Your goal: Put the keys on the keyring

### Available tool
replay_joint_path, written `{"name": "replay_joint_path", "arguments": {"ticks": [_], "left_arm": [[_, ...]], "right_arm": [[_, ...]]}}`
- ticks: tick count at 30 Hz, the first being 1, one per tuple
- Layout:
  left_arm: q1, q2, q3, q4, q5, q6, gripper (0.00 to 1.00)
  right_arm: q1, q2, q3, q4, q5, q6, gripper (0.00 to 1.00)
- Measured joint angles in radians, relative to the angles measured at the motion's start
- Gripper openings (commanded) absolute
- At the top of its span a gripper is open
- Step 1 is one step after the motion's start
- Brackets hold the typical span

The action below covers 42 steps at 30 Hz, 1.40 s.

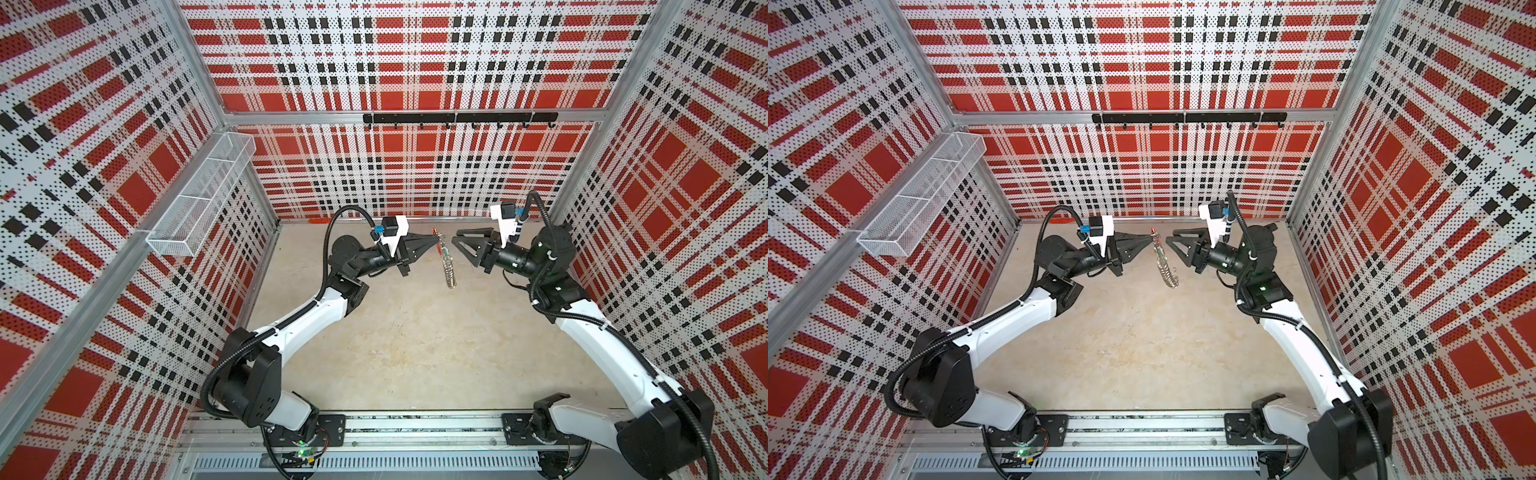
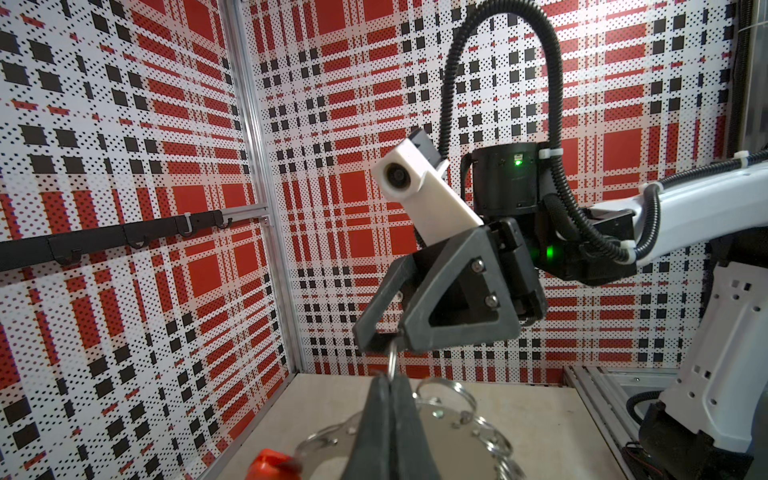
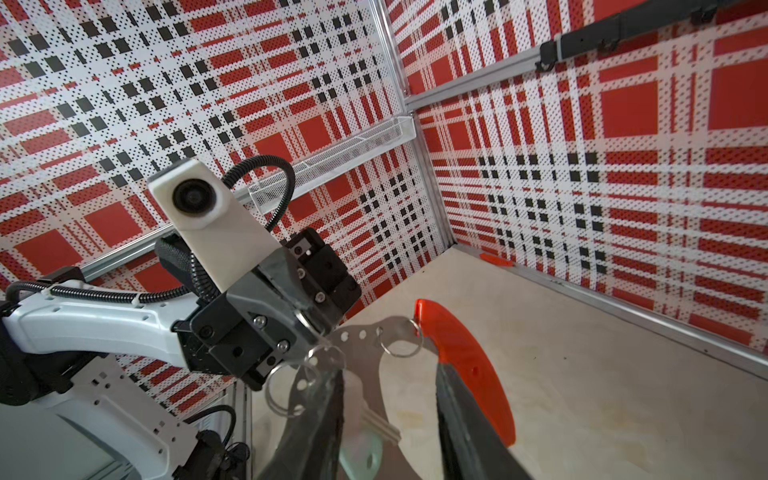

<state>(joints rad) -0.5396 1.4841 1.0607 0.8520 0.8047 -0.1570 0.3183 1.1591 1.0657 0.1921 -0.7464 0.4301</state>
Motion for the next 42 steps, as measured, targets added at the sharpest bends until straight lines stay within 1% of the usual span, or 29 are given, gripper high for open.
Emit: {"name": "replay_joint_path", "arguments": {"ticks": [5, 10, 13, 19, 25, 32, 36, 38, 42], "left_arm": [[-0.007, 0.009, 0.0, 0.016, 0.0, -0.012, 0.0], [-0.011, 0.018, 0.0, 0.023, 0.0, -0.023, 0.0], [-0.012, 0.019, 0.0, 0.024, 0.0, -0.026, 0.0], [-0.012, 0.022, 0.0, 0.035, -0.001, -0.029, 0.0], [-0.012, 0.027, 0.0, 0.049, -0.001, -0.034, 0.0], [-0.012, 0.028, 0.0, 0.057, -0.001, -0.039, 0.0], [-0.012, 0.028, 0.001, 0.063, 0.0, -0.041, 0.0], [-0.013, 0.03, 0.002, 0.06, 0.0, -0.041, 0.0], [-0.018, 0.04, 0.002, 0.056, 0.003, -0.042, 0.0]], "right_arm": [[0.002, -0.006, 0.005, 0.026, -0.014, 0.002, 0.29], [0.024, 0.02, 0.005, 0.046, -0.034, 0.004, 0.24], [0.035, 0.037, 0.006, 0.046, -0.039, 0.004, 0.22], [0.041, 0.052, 0.023, 0.046, -0.043, 0.005, 0.22], [0.042, 0.054, 0.029, 0.046, -0.043, 0.004, 0.22], [0.042, 0.054, 0.029, 0.05, -0.042, 0.001, 0.26], [0.042, 0.054, 0.029, 0.061, -0.043, 0.003, 0.3], [0.047, 0.054, 0.029, 0.072, -0.053, 0.005, 0.34], [0.061, 0.054, 0.029, 0.09, -0.067, 0.006, 0.35]]}}
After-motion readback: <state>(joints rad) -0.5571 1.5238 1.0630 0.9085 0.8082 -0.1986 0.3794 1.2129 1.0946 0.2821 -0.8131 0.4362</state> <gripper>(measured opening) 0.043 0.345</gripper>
